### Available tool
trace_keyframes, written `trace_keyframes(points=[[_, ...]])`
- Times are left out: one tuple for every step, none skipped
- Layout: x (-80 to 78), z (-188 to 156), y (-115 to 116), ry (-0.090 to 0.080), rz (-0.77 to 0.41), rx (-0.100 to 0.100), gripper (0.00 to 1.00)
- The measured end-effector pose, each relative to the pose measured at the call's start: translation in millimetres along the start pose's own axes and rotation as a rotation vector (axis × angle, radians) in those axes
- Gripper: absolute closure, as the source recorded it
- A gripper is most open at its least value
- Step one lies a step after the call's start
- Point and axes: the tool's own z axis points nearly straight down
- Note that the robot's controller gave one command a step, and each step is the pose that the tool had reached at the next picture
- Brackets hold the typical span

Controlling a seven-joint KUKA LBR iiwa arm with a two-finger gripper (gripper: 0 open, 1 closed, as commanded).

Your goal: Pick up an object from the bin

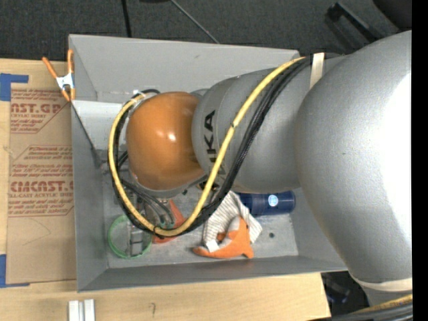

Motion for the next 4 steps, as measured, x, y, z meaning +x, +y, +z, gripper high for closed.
trace_keyframes(points=[[-27.3, 19.6, -6.5, -0.002, 0.088, 0.000, 0.00], [-18.0, 93.1, -10.3, 0.009, 0.158, 0.000, 0.00], [-20.3, 86.9, -4.2, -0.003, 0.198, -0.001, 1.00], [-20.3, 86.9, -4.2, -0.003, 0.199, -0.001, 1.00]])
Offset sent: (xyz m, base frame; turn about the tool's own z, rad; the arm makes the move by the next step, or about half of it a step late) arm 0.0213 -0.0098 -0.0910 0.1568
